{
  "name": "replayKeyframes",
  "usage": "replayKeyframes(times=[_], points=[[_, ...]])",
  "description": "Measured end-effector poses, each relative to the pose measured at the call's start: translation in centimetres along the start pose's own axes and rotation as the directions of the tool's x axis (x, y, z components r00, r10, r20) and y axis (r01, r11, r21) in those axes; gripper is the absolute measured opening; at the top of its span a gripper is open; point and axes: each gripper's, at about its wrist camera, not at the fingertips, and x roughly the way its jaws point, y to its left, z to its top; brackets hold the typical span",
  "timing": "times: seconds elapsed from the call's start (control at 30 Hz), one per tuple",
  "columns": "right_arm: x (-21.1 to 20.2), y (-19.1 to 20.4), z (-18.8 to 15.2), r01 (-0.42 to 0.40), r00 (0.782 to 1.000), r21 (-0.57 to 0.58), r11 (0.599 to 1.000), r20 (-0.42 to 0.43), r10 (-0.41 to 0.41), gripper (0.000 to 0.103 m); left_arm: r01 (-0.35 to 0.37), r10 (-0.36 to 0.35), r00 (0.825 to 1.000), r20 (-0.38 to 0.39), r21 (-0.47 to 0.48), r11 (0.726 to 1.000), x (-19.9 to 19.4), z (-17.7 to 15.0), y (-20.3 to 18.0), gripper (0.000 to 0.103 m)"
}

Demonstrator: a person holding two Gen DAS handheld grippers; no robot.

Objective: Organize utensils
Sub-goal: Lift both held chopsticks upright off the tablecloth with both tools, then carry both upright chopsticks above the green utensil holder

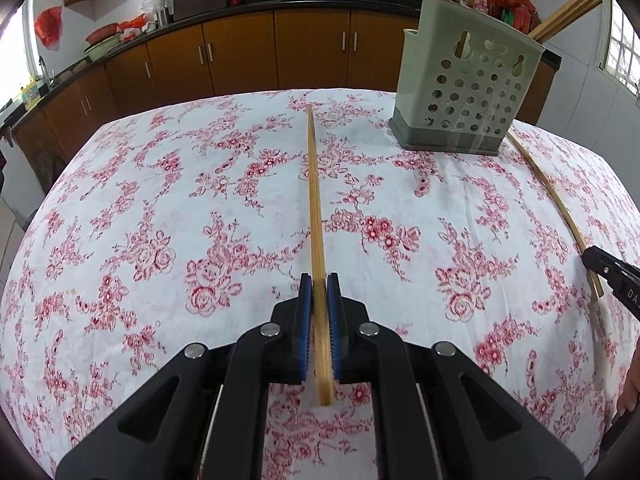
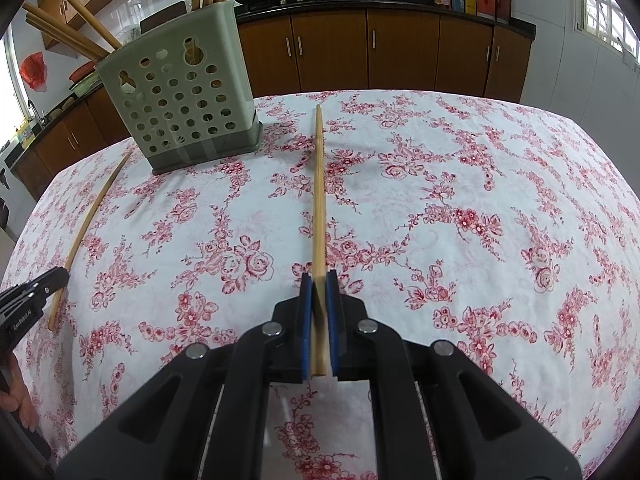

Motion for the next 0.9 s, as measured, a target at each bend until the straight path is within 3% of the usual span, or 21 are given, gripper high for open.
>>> replayKeyframes(times=[0.2, 0.37, 0.63, 0.9], points=[[-2.1, -0.4, 0.5, -0.011, 0.999, 0.02, 1.0, 0.05, 0.01, 0.008, 0.013, -0.013, 1.0, -0.015, 0.0, 1.0, -1.0, -0.3, 0.3, 0.008], [-6.5, -0.9, 2.7, -0.014, 0.983, 0.027, 1.0, 0.182, 0.009, 0.008, 0.031, -0.03, 0.997, 0.077, -0.011, 0.999, -4.4, 1.3, 1.1, 0.008], [-12.1, -1.6, 6.1, -0.034, 0.935, 0.036, 0.999, 0.354, 0.019, 0.008, 0.083, -0.069, 0.966, 0.247, -0.048, 0.995, -10.3, 5.0, 2.1, 0.007], [-13.9, -2.0, 7.5, -0.048, 0.912, 0.043, 0.998, 0.409, 0.026, 0.008, 0.121, -0.092, 0.944, 0.318, -0.072, 0.99, -12.6, 7.4, 2.8, 0.007]])
